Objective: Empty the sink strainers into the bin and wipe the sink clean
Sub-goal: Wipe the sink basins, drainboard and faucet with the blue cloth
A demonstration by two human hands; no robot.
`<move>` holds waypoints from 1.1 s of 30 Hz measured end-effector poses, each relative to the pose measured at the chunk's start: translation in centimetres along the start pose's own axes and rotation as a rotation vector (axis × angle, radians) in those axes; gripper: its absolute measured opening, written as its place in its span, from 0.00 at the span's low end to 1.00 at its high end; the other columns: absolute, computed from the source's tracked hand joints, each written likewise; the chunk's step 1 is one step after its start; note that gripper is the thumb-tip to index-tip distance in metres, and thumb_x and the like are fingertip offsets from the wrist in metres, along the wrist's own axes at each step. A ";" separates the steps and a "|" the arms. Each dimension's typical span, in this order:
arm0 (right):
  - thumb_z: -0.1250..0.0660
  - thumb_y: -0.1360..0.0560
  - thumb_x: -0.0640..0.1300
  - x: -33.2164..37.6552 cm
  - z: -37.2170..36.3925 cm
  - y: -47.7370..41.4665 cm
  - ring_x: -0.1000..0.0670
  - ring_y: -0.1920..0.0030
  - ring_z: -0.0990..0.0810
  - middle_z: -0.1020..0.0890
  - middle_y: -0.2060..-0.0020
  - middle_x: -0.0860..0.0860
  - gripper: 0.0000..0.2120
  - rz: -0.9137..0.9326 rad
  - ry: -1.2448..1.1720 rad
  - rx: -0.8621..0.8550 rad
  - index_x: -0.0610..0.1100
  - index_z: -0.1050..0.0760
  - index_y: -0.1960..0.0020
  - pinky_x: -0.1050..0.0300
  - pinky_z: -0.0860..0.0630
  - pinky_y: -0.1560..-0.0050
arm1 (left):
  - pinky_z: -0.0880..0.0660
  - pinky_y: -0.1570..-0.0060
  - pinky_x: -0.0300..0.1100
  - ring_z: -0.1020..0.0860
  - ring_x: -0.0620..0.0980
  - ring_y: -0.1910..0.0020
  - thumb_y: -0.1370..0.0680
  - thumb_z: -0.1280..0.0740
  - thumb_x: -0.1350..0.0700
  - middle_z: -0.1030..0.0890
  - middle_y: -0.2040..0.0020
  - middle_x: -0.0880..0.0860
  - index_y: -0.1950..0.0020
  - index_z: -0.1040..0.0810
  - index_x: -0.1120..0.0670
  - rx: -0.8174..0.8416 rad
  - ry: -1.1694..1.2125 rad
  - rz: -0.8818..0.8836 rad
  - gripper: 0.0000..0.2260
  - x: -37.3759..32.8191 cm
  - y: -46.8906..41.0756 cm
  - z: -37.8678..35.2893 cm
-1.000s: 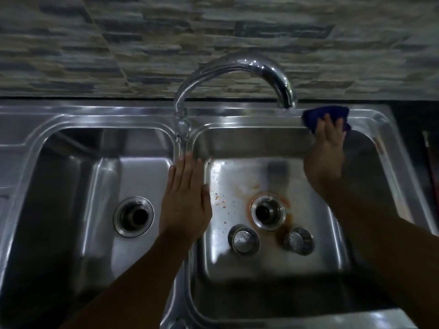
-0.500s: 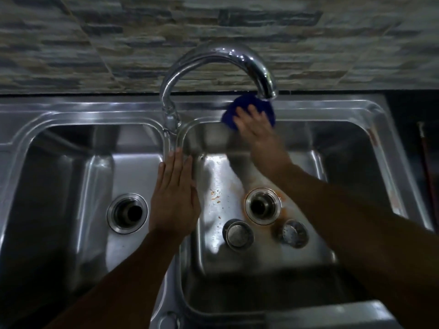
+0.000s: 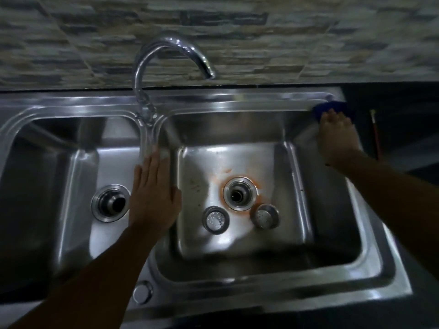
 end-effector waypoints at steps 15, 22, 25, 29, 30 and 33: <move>0.37 0.22 0.34 -1.0 0.5 -0.7 0.42 0.19 0.52 0.50 0.19 0.42 0.36 0.102 -0.148 0.015 0.36 0.52 0.19 0.49 0.52 0.20 | 0.48 0.20 0.59 0.49 0.60 0.18 0.22 0.47 0.44 0.44 0.19 0.63 0.19 0.46 0.61 -0.032 -0.027 0.009 0.34 -0.7 3.0 -2.2; 0.32 0.26 0.31 -2.2 -1.0 5.9 0.43 0.19 0.50 0.47 0.20 0.43 0.40 0.072 -0.227 -0.009 0.38 0.48 0.20 0.47 0.50 0.20 | 0.48 0.20 0.58 0.48 0.61 0.19 0.21 0.47 0.45 0.44 0.19 0.64 0.19 0.47 0.62 -0.056 -0.009 -0.001 0.34 -0.6 2.9 -2.2; 0.27 0.29 0.33 -3.1 -2.4 12.5 0.42 0.19 0.51 0.48 0.19 0.43 0.46 0.050 -0.211 0.037 0.38 0.51 0.19 0.46 0.48 0.20 | 0.50 0.19 0.57 0.48 0.61 0.19 0.22 0.47 0.46 0.45 0.19 0.64 0.20 0.46 0.64 -0.039 0.045 -0.005 0.35 -0.7 3.2 -1.8; 0.30 0.28 0.32 -4.5 -4.8 21.5 0.41 0.19 0.52 0.48 0.20 0.42 0.44 0.005 -0.261 0.065 0.37 0.50 0.19 0.43 0.46 0.21 | 0.54 0.19 0.55 0.49 0.61 0.18 0.22 0.45 0.51 0.46 0.18 0.63 0.19 0.46 0.62 0.016 0.196 -0.056 0.33 -0.6 3.5 -1.0; 0.32 0.27 0.30 -5.0 -5.2 23.3 0.42 0.19 0.51 0.47 0.19 0.43 0.42 -0.048 -0.346 0.053 0.39 0.49 0.19 0.43 0.45 0.21 | 0.55 0.19 0.55 0.51 0.59 0.18 0.21 0.44 0.52 0.47 0.18 0.61 0.18 0.47 0.60 0.034 0.274 -0.055 0.32 -0.5 3.7 -0.8; 0.39 0.24 0.32 -5.8 -6.1 26.5 0.44 0.19 0.50 0.46 0.19 0.46 0.36 -0.200 -0.438 0.031 0.42 0.48 0.19 0.45 0.47 0.22 | 0.51 0.20 0.59 0.53 0.55 0.18 0.18 0.39 0.59 0.50 0.17 0.54 0.17 0.49 0.51 0.071 0.529 0.025 0.32 0.1 4.6 -0.1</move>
Point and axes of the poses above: each hand's wrist, its own y-axis away from the middle knuckle, its own z-axis out of the back of the hand, x = y × z, the point moved 8 cm from there along -y, towards the middle knuckle
